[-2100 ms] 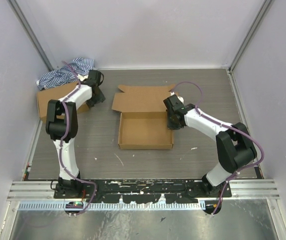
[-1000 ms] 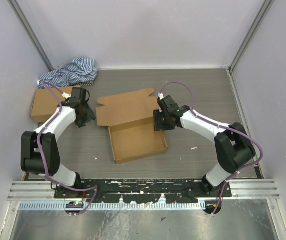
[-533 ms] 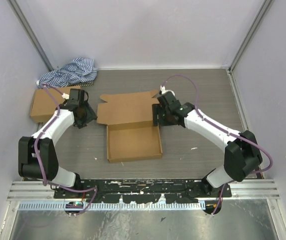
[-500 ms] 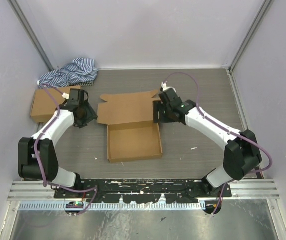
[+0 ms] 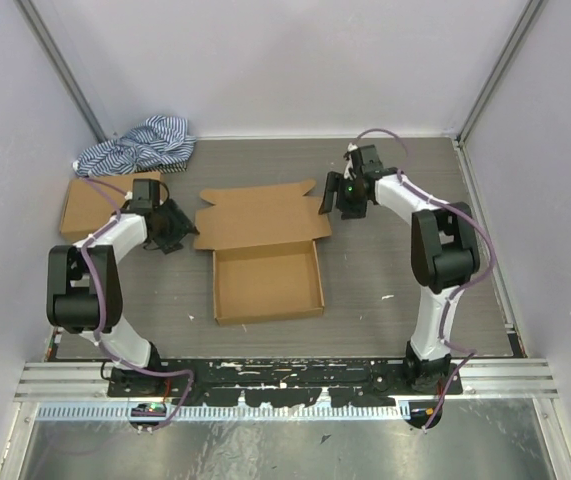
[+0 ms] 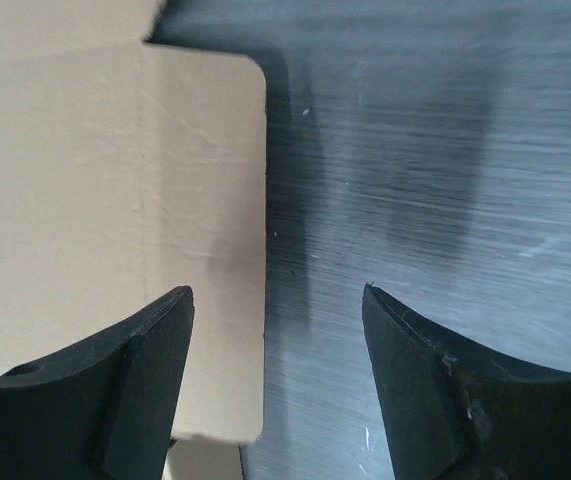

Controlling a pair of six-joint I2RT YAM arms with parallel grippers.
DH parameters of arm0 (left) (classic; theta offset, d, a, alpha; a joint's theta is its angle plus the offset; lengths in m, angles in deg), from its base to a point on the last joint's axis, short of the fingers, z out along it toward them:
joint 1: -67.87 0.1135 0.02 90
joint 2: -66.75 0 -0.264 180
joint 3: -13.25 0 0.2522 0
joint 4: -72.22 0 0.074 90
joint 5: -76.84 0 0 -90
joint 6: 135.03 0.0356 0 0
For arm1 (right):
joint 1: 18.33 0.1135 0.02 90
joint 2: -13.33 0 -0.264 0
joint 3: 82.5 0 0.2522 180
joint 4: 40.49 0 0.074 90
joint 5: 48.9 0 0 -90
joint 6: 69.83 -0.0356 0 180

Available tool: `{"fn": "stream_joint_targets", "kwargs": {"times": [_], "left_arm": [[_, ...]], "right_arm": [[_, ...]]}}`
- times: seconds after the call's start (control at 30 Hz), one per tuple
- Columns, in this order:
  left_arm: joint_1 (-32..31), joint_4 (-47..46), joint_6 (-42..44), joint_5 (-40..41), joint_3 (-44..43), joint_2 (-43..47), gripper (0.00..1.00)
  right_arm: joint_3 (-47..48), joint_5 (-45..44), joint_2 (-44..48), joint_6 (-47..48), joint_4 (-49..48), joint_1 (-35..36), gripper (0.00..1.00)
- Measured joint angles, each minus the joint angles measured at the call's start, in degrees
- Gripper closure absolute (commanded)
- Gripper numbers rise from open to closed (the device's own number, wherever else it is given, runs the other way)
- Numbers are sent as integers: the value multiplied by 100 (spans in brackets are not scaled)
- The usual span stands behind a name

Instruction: Fold the paper box

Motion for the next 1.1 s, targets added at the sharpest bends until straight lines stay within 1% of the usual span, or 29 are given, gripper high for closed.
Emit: {"fn": "stream_joint_targets", "kwargs": {"times": [0.1, 0.2, 0.37, 0.57, 0.63, 0.73, 0.87, 1.03, 1.1], "left_arm": [[4, -168, -44, -186, -35, -92, 35], [22, -398, -98, -348, -120, -157, 35], [94, -852, -210, -638, -166, -343, 37], [111, -1172, -273, -986, -437, -951, 42], [114, -1215, -271, -1086, -522, -1095, 43], [114, -1274, -278, -1178, -577, -1180, 47], [116, -1300, -262, -1266, -629, -1180, 53], [55, -1147, -138, -1233, -811, -1156, 58], [-35, -962, -17, -1143, -988, -1145, 63]], "right_arm": [[0, 452, -424, 28, -52, -7, 29], [26, 817, -599, 37, -118, -11, 30], [437, 1303, -741, 63, -254, -35, 35], [966, 1805, -1185, 94, -463, -118, 44], [1034, 1919, -1331, 96, -472, -129, 48], [1043, 2011, -1451, 105, -457, -151, 60], [1060, 2033, -1464, 118, -457, -179, 71], [1064, 2035, -1462, 116, -457, -184, 75], [1064, 2035, -1458, 116, -459, -181, 75]]}}
